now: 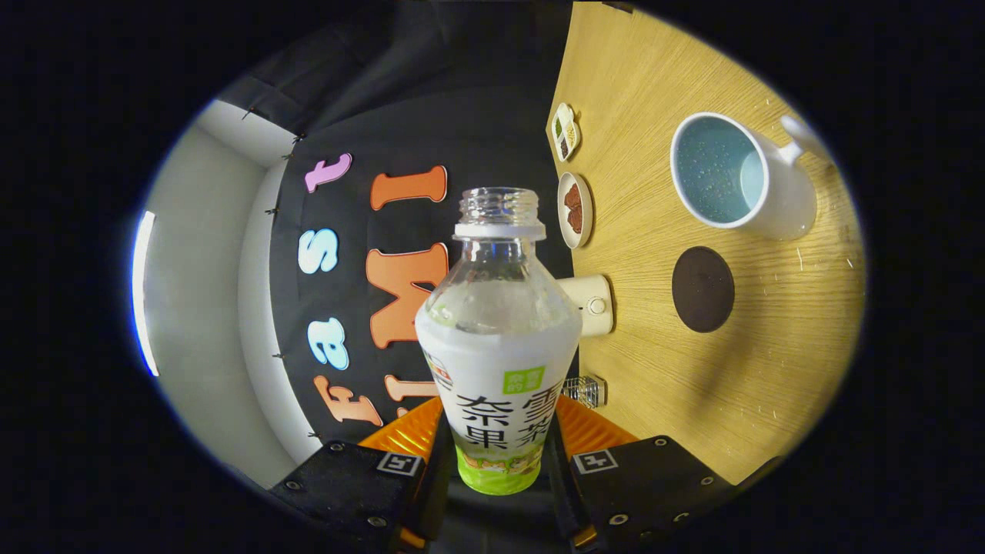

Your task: Take the bottle from table, then pour the juice into the cup, finally place the bottle on the coaster

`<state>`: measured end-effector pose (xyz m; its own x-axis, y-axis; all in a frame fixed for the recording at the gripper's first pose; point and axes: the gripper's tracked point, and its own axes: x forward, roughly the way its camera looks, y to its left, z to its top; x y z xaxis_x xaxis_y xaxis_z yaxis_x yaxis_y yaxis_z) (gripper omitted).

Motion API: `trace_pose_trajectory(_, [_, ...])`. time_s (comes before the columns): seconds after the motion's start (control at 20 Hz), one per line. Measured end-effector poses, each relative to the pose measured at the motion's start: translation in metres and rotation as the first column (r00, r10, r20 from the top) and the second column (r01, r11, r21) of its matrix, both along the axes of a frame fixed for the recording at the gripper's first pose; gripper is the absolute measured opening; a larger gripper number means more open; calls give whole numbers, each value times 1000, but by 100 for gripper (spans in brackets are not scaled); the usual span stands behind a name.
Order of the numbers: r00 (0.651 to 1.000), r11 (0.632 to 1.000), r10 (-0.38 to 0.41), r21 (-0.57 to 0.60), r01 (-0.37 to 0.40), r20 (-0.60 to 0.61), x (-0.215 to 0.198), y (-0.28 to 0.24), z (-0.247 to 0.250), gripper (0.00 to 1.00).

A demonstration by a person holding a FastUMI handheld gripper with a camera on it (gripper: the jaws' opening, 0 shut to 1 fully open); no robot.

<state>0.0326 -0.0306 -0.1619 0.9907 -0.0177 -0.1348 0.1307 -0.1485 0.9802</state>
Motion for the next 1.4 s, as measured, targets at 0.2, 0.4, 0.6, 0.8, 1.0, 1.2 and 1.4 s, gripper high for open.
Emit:
trace_pose_trajectory(0.2, [1000,1000,0,22,0,-3,3,3,-3,57])
trace_pose_trajectory(0.4, [1000,999,-11,47,12,-10,3,3,-6,57])
trace_pose_trajectory(0.6, [1000,998,-17,64,18,-14,2,2,-7,57])
trace_pose_trajectory(0.8, [1000,997,-16,76,18,-21,1,1,-7,57])
trace_pose_trajectory(1.0, [999,996,-20,87,22,-25,1,1,-8,57])
trace_pose_trajectory(1.2, [999,995,-27,99,29,-26,1,0,-7,57])
trace_pose_trajectory(1.4, [999,993,-29,117,31,-24,2,1,-7,57])
